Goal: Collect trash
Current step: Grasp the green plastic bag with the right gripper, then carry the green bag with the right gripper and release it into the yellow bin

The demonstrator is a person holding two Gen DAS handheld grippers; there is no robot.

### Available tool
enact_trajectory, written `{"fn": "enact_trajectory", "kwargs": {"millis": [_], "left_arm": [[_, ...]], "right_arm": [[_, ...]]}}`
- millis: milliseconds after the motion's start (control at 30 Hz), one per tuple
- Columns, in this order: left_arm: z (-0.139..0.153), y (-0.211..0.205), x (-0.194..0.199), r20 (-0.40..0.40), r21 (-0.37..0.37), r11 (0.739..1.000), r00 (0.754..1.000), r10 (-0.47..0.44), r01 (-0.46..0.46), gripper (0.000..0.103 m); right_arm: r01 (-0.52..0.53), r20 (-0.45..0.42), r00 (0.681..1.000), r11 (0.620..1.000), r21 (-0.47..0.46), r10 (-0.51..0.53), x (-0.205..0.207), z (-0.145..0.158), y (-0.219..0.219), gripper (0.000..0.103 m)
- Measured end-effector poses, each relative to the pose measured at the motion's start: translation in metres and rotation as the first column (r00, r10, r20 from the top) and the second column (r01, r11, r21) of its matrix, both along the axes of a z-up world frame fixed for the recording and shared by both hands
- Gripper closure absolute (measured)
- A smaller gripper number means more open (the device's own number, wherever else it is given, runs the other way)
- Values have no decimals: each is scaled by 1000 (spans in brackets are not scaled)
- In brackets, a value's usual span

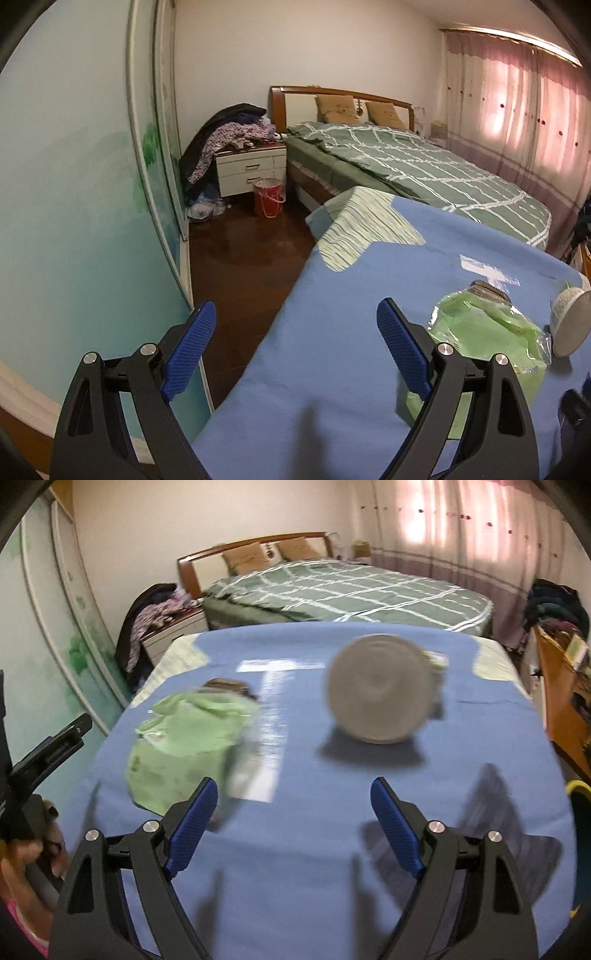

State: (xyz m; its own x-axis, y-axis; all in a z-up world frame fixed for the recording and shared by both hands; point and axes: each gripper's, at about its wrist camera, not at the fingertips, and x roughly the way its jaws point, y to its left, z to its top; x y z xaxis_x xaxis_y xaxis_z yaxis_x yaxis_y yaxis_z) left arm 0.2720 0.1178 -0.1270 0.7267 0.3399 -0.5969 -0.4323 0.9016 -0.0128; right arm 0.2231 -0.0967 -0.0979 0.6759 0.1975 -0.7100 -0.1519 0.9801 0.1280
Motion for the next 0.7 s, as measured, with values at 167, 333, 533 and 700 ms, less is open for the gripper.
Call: {"fn": "enact_trajectory", "kwargs": {"millis": [167,333,533,700], "left_arm": [[3,10,-11,22,-14,999,998,53,-52,14],[1,16,-16,18,-56,996,998,63,-62,13],[1,13,-19,19,-54,997,998,52,-51,13],[2,10,-19,20,-44,998,999,44,-43,13]], "right_arm": [[-28,-38,999,999,15,28,16,-9,28,25],[-66,-86,994,997,46,70,29,-19,46,45],[-90,-112,989,992,89,99,29,-26,43,90],[-101,-66,992,991,88,107,14,-13,39,94]]}}
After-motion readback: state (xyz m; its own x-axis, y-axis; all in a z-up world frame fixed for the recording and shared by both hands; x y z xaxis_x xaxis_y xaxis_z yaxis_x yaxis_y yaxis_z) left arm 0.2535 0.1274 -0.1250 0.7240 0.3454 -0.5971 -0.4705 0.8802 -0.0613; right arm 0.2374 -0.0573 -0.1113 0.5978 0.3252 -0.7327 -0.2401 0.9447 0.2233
